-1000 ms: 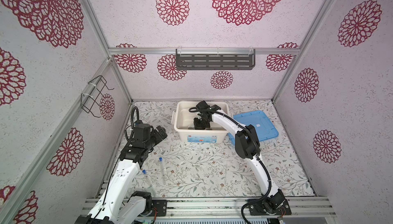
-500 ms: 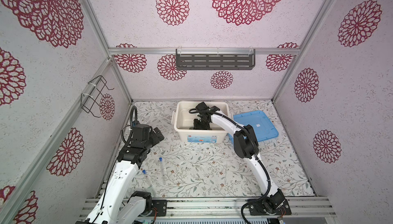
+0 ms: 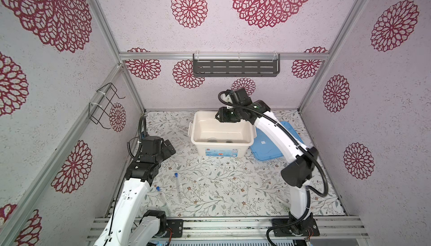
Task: Organize the chemistry lab equipment
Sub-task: 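Release the funnel and move the right gripper to the white spoon near the robot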
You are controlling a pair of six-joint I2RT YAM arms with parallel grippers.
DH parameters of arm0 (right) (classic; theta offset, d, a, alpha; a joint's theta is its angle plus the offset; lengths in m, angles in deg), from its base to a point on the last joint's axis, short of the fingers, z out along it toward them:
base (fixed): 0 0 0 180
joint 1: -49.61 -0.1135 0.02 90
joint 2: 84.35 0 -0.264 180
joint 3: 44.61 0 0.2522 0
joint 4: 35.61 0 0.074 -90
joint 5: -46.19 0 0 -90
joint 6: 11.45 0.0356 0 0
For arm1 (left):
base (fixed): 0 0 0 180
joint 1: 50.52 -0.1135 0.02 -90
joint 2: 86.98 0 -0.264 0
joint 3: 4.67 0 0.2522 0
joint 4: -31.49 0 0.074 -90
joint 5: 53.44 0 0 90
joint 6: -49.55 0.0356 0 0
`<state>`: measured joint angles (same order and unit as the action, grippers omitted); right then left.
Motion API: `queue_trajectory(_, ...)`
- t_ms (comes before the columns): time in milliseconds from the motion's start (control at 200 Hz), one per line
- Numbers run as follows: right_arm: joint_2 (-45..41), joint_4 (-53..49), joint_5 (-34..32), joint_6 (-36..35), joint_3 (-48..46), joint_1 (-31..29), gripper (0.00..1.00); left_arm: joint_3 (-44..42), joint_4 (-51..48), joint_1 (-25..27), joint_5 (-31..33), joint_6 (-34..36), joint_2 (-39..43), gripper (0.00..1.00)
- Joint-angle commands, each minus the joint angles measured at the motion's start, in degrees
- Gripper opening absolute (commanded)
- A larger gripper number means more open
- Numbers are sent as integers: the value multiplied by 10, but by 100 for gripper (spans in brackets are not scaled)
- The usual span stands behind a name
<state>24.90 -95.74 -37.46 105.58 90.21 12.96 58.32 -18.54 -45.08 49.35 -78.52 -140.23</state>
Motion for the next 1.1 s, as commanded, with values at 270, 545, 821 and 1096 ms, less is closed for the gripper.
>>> queue_trajectory(270, -415, -88, -144, 152, -499, 37, 48, -4, 15, -10, -5, -16, -43, 97)
queue_trajectory(545, -478, -172, -134, 367, -735, 38, 75, 8, 36, -11, -28, -29, -84, 97)
queue_trajectory(821, -504, -173, -115, 554, -817, 51, 70, -20, 44, -11, -37, -54, -58, 97)
queue_trajectory(1096, -495, -134, -57, 667, -891, 122, 70, -33, 43, -11, -46, -67, -48, 97)
